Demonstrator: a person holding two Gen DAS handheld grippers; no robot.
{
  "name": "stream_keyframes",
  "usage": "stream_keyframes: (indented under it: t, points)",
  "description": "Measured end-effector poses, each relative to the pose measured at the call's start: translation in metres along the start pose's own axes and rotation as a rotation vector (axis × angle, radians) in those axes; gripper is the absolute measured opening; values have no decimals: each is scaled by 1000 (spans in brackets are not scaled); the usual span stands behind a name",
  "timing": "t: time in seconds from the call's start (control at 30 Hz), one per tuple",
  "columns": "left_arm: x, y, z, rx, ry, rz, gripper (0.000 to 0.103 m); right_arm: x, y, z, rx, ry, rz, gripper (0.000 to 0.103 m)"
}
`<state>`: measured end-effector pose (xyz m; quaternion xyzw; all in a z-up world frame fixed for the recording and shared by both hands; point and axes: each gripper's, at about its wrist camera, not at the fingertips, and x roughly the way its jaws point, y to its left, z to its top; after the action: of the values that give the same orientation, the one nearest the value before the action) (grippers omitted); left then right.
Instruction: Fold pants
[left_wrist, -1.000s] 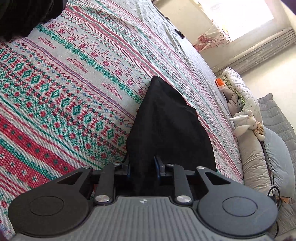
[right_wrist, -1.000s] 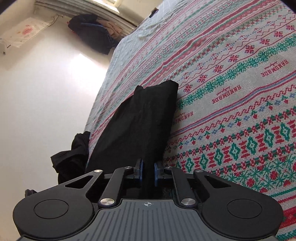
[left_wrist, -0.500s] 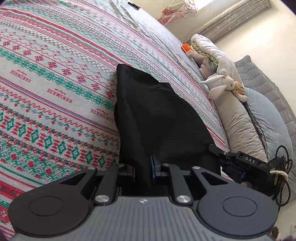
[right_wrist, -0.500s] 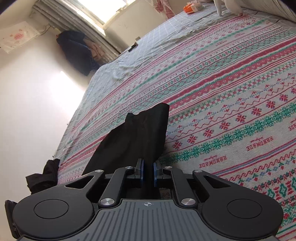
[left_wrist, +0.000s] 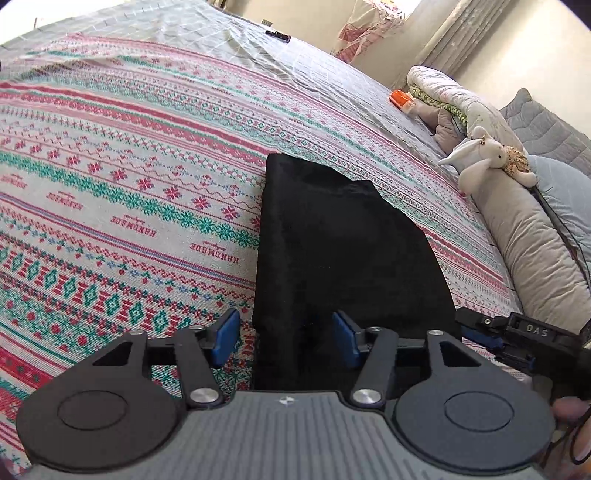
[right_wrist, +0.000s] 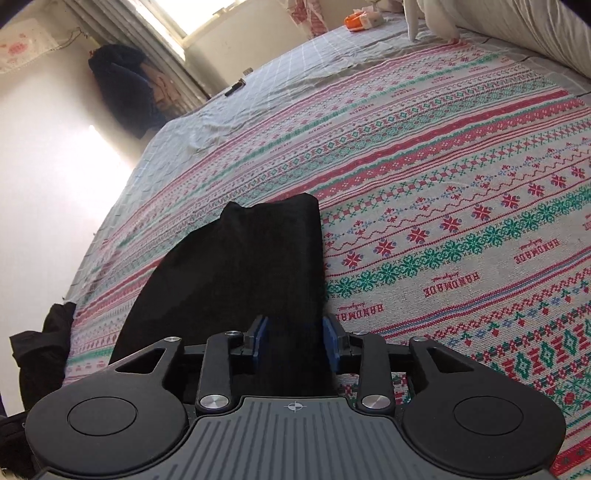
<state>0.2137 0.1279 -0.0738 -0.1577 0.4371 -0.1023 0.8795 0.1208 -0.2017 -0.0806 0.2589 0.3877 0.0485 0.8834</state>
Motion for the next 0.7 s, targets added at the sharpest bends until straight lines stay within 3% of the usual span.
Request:
stream_keyframes:
  t: [0.07, 0.17, 0.3, 0.5, 0.6, 0.7]
  points:
    - [-14, -17, -3, 75, -46, 87, 102, -23, 9, 1, -34, -29, -40, 73]
    - [-34, -37, -14, 188, -79, 197, 103, -53, 24, -3, -110, -34, -95, 79]
    - [-49, -55, -27, 254, -89, 241, 103, -80, 39, -26, -212, -84, -145, 99]
    - [-49, -59, -59, 199, -53, 310, 103, -77, 55, -63, -333, -104, -291, 101]
    - [-40, -59, -67, 195, -10, 321, 103, -69, 56, -75, -386, -107, -338, 102]
    - [-31, -61, -68, 225, -10, 390, 103, -60, 53, -78, -389, -87, -348, 102]
